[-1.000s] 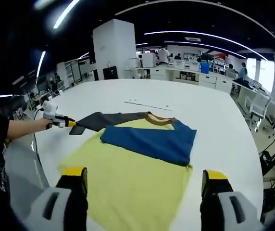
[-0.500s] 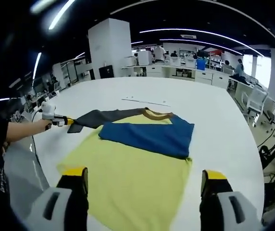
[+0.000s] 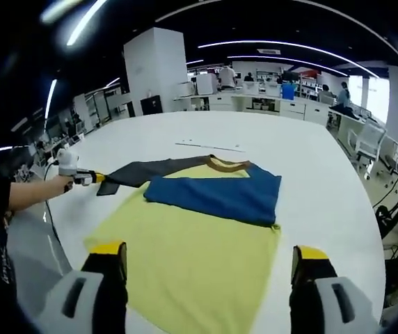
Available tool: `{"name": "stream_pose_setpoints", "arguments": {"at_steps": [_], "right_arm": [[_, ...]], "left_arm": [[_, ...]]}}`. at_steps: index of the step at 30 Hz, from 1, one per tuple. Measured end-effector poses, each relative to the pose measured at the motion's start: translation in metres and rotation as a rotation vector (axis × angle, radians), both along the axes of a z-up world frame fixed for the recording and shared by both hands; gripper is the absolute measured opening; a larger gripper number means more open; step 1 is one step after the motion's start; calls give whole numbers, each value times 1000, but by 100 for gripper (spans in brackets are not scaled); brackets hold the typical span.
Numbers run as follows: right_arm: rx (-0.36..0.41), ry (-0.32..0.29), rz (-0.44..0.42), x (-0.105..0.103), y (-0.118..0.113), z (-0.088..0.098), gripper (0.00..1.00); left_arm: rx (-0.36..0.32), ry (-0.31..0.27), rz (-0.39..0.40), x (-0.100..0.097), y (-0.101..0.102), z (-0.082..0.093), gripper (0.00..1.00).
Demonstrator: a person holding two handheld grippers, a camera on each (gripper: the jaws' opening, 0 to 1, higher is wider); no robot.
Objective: Fold the garment on the visible template until the final outline fits inside the template.
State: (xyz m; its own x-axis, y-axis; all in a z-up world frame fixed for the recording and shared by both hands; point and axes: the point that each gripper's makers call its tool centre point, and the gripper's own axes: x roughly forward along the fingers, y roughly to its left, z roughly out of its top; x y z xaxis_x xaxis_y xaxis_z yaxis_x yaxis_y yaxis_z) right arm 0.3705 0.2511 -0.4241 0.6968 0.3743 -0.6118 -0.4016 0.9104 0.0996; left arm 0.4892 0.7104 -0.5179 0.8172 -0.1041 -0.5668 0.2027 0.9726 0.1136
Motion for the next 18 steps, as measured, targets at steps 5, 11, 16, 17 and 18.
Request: {"name": "stream_pose_setpoints", "arguments": {"at_steps": [5, 11, 16, 17, 18], "right_arm": [[-1, -3, 4, -1, -1, 1, 99], [5, 0, 9, 0, 1, 1, 99], [7, -1, 17, 2, 2, 0, 99], [6, 1, 15, 3, 1, -1, 99], [7, 3, 13, 3, 0, -2, 99]], "left_arm": [[-48, -14, 10, 3, -7, 12, 0], [-68, -41, -3, 8, -18, 28, 0], [-68, -84, -26, 15, -32, 50, 0], [-74, -95, -32, 17, -37, 55, 0], [-76, -101, -36, 18, -40, 59, 0]]}}
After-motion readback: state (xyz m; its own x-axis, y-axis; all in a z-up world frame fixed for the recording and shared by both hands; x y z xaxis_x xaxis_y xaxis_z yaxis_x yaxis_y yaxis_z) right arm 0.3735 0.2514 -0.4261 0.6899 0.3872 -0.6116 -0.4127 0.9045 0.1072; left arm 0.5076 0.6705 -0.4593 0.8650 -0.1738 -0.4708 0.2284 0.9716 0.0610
